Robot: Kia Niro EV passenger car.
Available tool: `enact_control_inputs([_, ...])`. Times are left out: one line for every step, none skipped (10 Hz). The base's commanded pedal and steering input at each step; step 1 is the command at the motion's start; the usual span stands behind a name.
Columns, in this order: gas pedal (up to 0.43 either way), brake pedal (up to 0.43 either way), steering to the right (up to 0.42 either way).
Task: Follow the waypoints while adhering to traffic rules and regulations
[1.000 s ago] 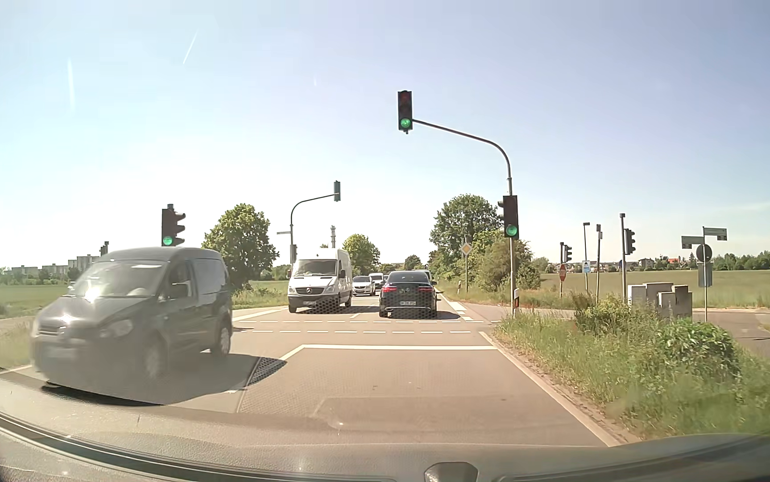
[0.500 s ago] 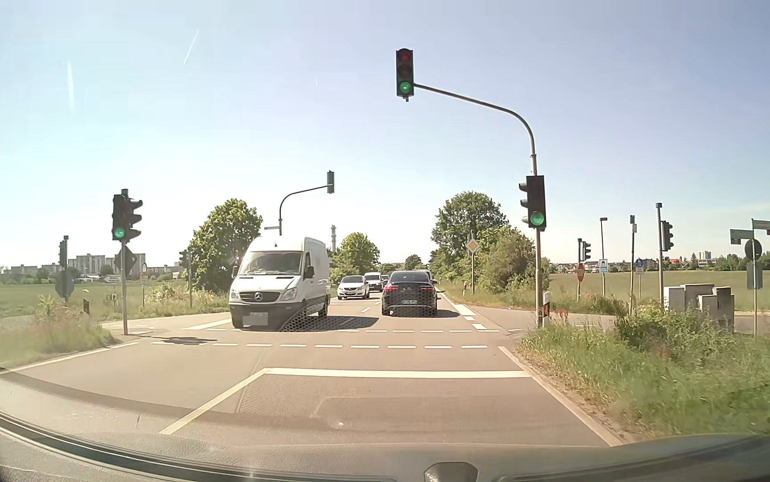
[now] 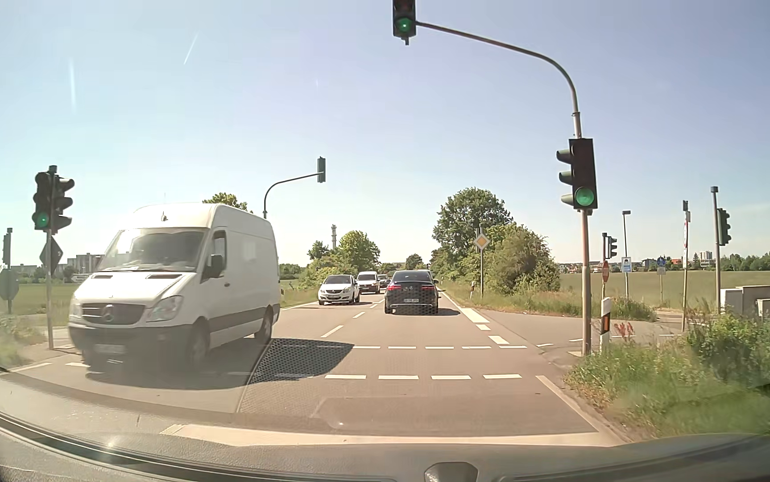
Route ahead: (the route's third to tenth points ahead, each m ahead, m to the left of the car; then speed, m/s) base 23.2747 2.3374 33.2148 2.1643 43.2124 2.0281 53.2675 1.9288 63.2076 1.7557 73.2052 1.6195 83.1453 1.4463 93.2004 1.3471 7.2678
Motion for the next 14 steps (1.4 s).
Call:
enact_control_inputs([0.28, 0.03, 0.001])
enact_control_inputs([0.28, 0.03, 0.001])
enact_control_inputs([0.28, 0.03, 0.001])
enact_control_inputs([0.28, 0.03, 0.001])
enact_control_inputs([0.28, 0.03, 0.001])
enact_control_inputs([0.28, 0.03, 0.001])
enact_control_inputs([0.28, 0.03, 0.001])
enact_control_inputs([0.28, 0.03, 0.001])
enact_control_inputs([0.28, 0.03, 0.001])
enact_control_inputs([0.28, 0.03, 0.001])
enact_control_inputs([0.28, 0.03, 0.001])
enact_control_inputs([0.28, 0.03, 0.001])
enact_control_inputs([0.28, 0.03, 0.001])
enact_control_inputs([0.268, 0.03, 0.001])
